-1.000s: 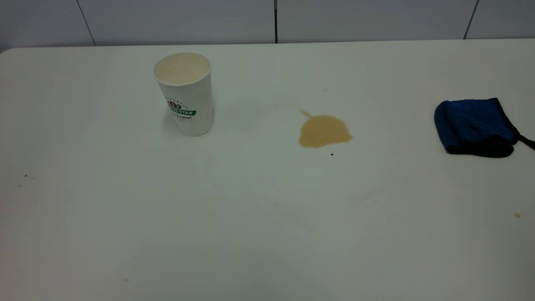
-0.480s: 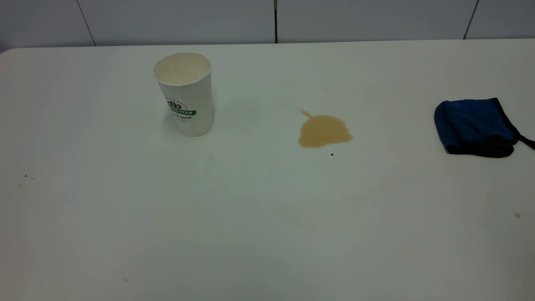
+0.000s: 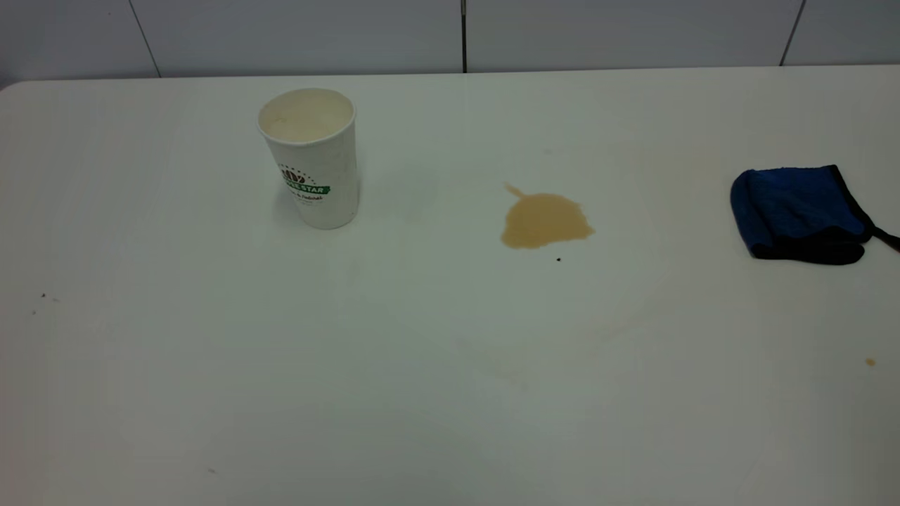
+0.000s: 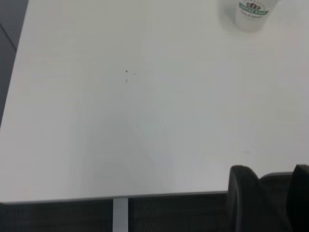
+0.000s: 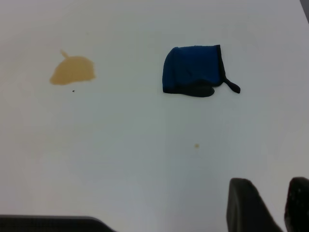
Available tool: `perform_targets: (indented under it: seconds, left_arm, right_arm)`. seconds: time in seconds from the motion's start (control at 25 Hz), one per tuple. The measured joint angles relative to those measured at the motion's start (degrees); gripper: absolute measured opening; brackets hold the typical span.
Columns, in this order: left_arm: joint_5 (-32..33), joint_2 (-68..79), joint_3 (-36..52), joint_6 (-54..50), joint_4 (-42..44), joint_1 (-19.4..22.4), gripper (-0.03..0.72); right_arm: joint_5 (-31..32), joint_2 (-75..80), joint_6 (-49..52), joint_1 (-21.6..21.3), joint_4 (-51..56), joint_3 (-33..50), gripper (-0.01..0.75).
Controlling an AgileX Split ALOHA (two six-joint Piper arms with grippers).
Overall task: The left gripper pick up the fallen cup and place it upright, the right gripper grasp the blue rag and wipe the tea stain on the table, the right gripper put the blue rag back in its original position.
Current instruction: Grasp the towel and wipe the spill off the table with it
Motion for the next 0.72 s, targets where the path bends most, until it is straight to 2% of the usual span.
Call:
perform_targets:
  seconds: [0.16,0.72]
  left_arm:
    - [-0.5,0.0,0.9,0.0,0.1,-2.5,0.239]
    - [-0.5,0.0,0.9,-0.1,0.9,-2.5,0.239]
  right_arm:
    - [0.0,0.0,0.0,0.0,0.0,0.0,0.238]
    - [0.0,0.0,0.0,0.0,0.0,0.0,0.238]
